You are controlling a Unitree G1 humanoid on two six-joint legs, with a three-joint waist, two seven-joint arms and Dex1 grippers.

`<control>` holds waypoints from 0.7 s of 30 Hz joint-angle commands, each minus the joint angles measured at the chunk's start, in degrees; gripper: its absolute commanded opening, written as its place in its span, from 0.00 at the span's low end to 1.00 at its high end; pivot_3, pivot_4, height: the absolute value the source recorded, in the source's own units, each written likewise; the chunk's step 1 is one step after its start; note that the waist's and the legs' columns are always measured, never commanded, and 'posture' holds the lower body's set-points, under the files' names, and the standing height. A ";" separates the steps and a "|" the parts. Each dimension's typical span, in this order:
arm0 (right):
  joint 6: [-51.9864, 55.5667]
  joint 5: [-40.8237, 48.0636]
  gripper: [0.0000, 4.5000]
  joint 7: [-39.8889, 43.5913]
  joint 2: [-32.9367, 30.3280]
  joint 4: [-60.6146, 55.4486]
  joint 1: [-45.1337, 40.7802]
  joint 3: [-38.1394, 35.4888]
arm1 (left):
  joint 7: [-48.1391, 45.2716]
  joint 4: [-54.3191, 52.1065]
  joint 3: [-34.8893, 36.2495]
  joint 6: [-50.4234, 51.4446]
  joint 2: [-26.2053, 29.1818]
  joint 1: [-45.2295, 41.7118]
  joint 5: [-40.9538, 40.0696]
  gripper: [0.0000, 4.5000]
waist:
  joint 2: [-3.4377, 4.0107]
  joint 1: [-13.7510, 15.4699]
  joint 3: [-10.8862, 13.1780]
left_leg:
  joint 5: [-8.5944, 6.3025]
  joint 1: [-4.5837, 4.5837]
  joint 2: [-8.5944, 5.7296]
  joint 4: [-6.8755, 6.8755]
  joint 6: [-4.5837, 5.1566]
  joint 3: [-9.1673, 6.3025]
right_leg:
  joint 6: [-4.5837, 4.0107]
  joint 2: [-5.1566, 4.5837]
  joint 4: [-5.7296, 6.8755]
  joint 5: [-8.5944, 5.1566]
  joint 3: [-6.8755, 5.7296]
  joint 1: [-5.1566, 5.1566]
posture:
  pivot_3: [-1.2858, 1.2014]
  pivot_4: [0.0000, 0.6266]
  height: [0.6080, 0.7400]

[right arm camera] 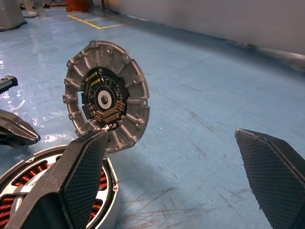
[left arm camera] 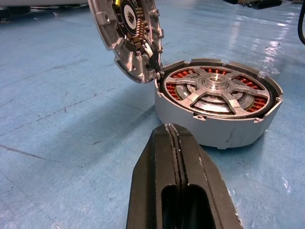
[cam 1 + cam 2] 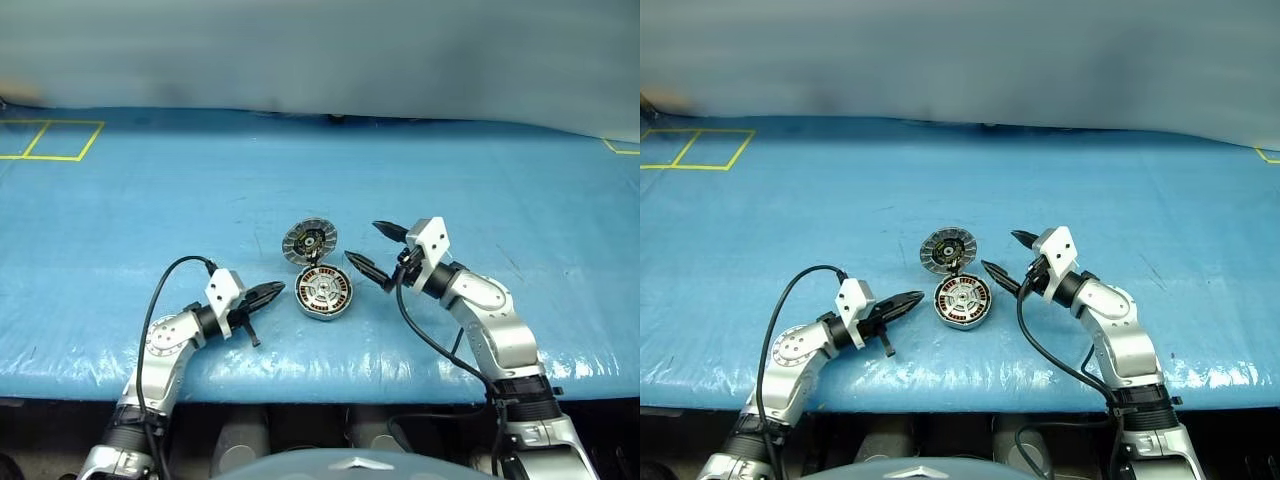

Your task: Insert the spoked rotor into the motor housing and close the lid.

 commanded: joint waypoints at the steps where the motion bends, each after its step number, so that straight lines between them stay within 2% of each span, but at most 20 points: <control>1: -1.13 0.02 1.00 -0.55 0.44 -0.17 -1.49 -0.42 | 0.07 -0.84 0.60 -1.20 -0.17 -0.33 -0.19 0.00 | 0.00 -0.01 0.00 | 0.00 0.00 0.00 0.00 0.00 0.00 | 0.00 0.00 0.00 0.00 0.00 0.00 | 0.52 0.24 1.00; 8: -1.03 -0.35 1.00 -1.21 0.99 0.69 -1.57 -0.39 | 0.03 -1.00 0.59 -1.15 -0.01 0.29 -0.21 0.00 | 0.00 0.04 0.00 | 0.00 -0.01 0.00 -0.04 0.00 -0.01 | 0.00 0.00 -0.01 0.00 -0.01 -0.01 | 0.52 0.24 1.00; 15: 3.78 -7.48 1.00 -10.68 3.15 9.07 -10.22 1.15 | 0.04 -0.70 0.61 -1.30 -0.01 -0.12 -0.09 0.00 | 0.02 -0.20 0.01 | 0.01 0.03 0.00 0.03 -0.01 0.05 | 0.01 0.00 0.03 0.02 0.03 0.00 | 0.52 0.24 1.00; 18: 4.89 -8.74 0.87 -11.22 3.67 11.84 -13.18 2.21 | 0.17 -0.58 0.58 -1.44 -0.15 -0.22 -0.03 0.00 | 0.01 -0.14 0.01 | 0.01 0.02 0.01 -0.02 -0.01 0.03 | 0.00 0.01 0.04 0.02 0.02 -0.03 | 0.52 0.24 1.00; 21: 5.09 -10.41 0.66 -11.36 4.73 16.51 -17.99 3.73 | 0.40 -0.53 0.56 -1.67 -0.33 -0.04 0.00 0.00 | 0.02 -0.09 0.01 | 0.00 -0.01 0.00 -0.10 0.00 0.01 | 0.15 0.01 0.03 0.10 0.00 -0.07 | 0.52 0.24 1.00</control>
